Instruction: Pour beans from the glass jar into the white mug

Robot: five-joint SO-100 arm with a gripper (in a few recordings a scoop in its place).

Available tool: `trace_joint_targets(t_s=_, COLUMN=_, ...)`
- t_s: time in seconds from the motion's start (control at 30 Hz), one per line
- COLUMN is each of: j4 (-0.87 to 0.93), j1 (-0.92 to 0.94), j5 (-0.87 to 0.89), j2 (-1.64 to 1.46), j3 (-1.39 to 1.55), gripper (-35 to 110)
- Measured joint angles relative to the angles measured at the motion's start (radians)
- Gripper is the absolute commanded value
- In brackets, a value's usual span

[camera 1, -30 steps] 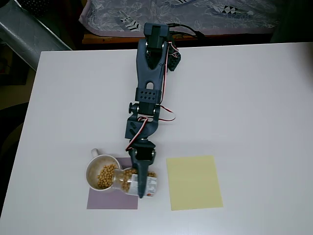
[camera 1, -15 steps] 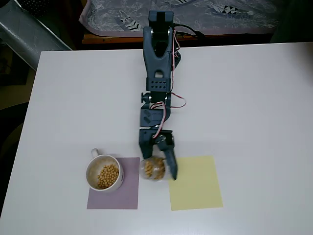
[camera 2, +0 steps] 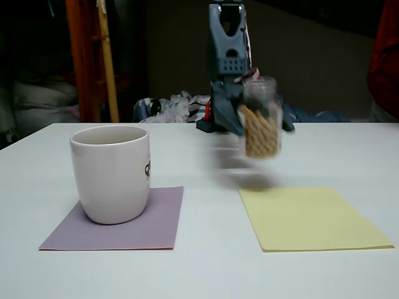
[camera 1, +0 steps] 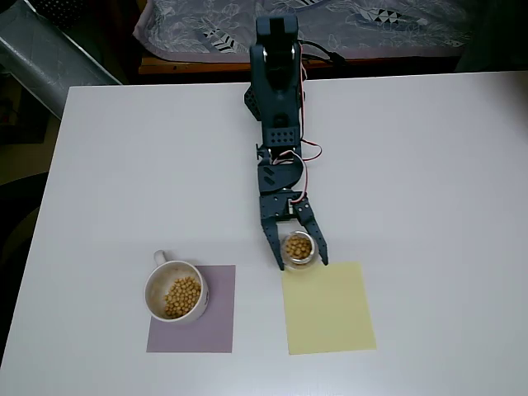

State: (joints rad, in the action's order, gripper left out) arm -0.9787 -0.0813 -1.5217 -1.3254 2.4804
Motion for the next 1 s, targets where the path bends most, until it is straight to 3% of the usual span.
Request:
trace_joint_targets(t_s=0.17, j4=-0.127, j1=-0.038, j5=-0.046, j2=0.199, j3=-0.087, gripper=18)
trace_joint_targets(t_s=0.87, j4=-0.137, j1=-0.103, j5=-0.055, j2=0.655, j3=-0.647, gripper=14)
trace_joint_targets(t_s=1.0, j4=-0.138, j1=-0.110, j5=-0.055, j2=0.678, j3=-0.690, gripper=25)
